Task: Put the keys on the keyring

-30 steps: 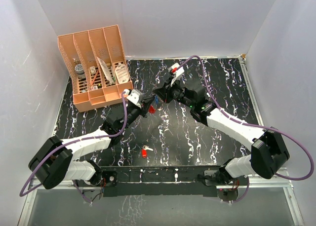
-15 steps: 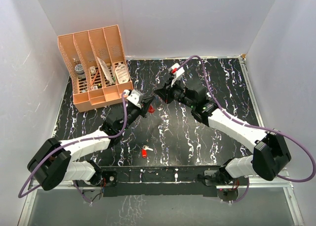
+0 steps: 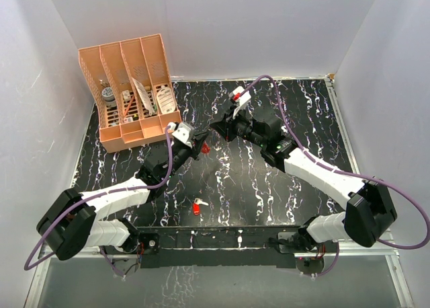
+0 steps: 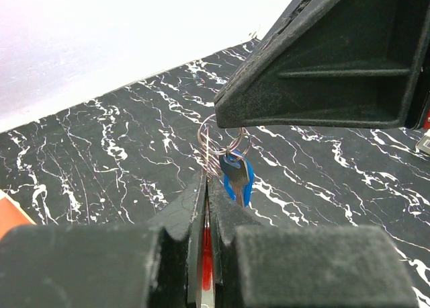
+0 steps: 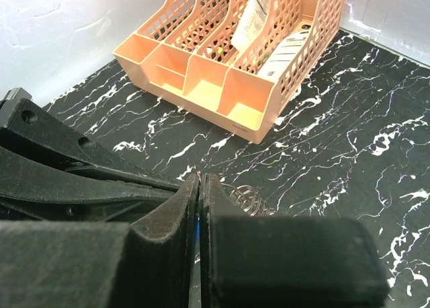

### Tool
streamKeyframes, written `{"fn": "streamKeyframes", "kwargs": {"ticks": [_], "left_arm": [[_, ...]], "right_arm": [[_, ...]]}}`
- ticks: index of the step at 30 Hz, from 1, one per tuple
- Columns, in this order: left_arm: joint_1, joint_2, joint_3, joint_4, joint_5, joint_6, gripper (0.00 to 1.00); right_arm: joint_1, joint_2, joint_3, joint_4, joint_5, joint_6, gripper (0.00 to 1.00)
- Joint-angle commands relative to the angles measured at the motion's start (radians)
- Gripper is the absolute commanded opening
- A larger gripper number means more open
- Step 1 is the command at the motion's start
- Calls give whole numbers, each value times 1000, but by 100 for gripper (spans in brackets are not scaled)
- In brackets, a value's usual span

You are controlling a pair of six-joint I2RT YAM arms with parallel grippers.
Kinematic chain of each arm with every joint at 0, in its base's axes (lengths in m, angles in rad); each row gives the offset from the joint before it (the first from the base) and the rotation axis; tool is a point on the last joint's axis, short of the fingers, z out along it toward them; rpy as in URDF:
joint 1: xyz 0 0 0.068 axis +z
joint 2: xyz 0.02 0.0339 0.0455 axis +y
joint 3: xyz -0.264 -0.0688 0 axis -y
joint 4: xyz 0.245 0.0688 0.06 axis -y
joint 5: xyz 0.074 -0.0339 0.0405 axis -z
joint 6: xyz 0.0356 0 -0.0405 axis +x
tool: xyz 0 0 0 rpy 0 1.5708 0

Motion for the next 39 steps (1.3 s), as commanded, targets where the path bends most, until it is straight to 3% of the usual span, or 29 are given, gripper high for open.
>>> {"fn": "streamKeyframes", "kwargs": {"ticks": [1, 14, 20, 32, 36, 39], "left_arm": [[-1, -24, 25, 14, -6, 8, 0], [-1, -6, 45, 5, -9, -16, 0], [-1, -21, 35, 24, -10, -46, 21], [-2, -11, 36, 54, -16, -60, 35], [-1, 11, 46, 65, 1, -61, 34], [-1, 28, 57, 65, 3, -64, 23]], "right_arm": [[-3, -44, 55, 39, 1, -23, 0], [-3, -57, 42, 39, 10, -42, 0], [-2, -65, 26, 56, -1, -45, 0], [-4, -63, 20, 73, -27, -38, 0], [-3, -63, 21, 72, -36, -35, 0], [-3, -61, 23, 70, -41, -35, 0]]}}
